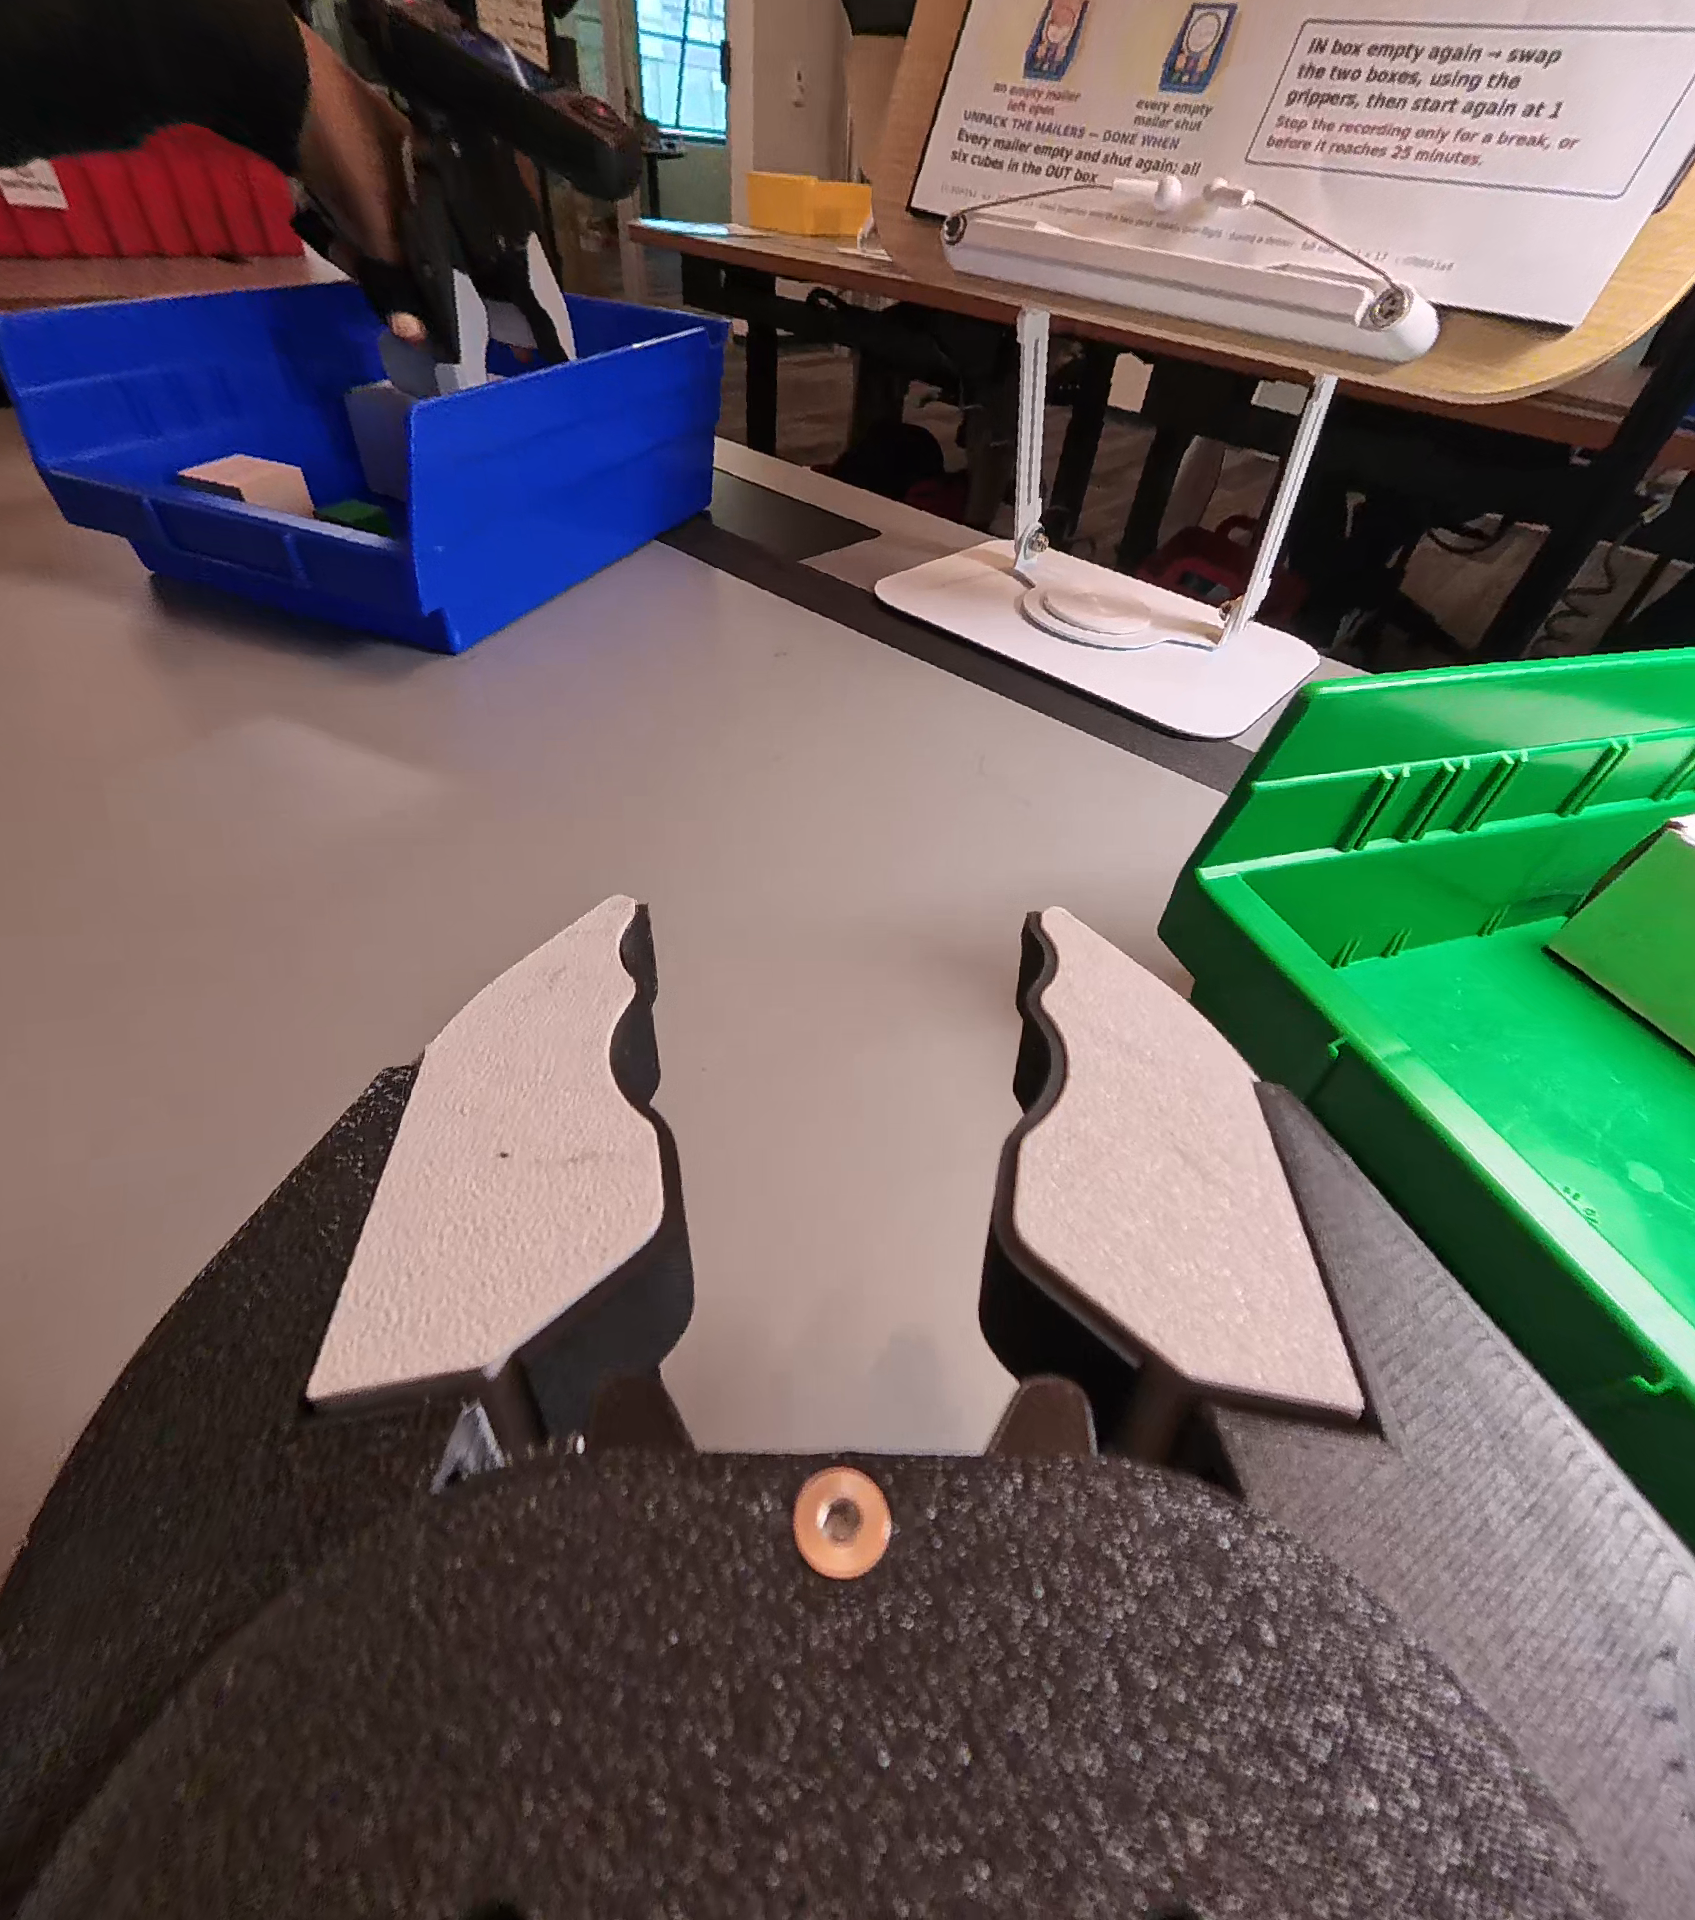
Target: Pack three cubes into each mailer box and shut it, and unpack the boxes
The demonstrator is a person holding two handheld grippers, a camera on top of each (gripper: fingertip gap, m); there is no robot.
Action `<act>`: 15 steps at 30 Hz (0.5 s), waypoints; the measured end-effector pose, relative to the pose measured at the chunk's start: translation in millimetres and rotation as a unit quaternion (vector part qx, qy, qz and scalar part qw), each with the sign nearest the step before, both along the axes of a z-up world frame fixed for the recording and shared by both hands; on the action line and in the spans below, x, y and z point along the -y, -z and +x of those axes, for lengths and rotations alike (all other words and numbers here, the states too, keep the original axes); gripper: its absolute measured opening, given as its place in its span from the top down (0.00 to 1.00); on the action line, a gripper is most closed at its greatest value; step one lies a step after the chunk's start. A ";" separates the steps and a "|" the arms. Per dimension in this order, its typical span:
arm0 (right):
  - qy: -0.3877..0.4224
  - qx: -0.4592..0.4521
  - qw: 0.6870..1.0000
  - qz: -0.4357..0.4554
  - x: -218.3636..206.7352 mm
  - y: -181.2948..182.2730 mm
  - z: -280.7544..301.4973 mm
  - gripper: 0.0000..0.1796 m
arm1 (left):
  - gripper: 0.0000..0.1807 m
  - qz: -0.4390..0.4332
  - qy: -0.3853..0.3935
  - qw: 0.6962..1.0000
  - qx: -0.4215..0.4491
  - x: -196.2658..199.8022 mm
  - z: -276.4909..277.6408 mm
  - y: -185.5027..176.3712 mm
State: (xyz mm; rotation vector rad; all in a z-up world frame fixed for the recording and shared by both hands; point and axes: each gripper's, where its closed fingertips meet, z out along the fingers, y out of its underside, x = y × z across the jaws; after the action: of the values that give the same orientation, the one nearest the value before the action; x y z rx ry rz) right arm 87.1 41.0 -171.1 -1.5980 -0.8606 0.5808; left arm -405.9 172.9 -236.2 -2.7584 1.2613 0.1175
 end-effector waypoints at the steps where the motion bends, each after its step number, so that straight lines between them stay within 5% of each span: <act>1: 0.001 0.000 1.000 -0.002 -0.5 0.6 -0.1 0.63 | 0.29 -0.002 0.003 1.000 -0.001 0.9 -0.1 0.2; 15: -0.005 -0.001 1.000 0.000 4.1 -1.5 -0.7 0.63 | 0.31 0.010 0.038 0.998 -0.056 8.7 -3.7 4.1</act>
State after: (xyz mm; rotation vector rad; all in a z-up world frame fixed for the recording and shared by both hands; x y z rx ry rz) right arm 86.4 36.9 -169.6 -1.5927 -0.8669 0.5895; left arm -409.6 164.2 -240.3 -2.7155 1.3827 0.2814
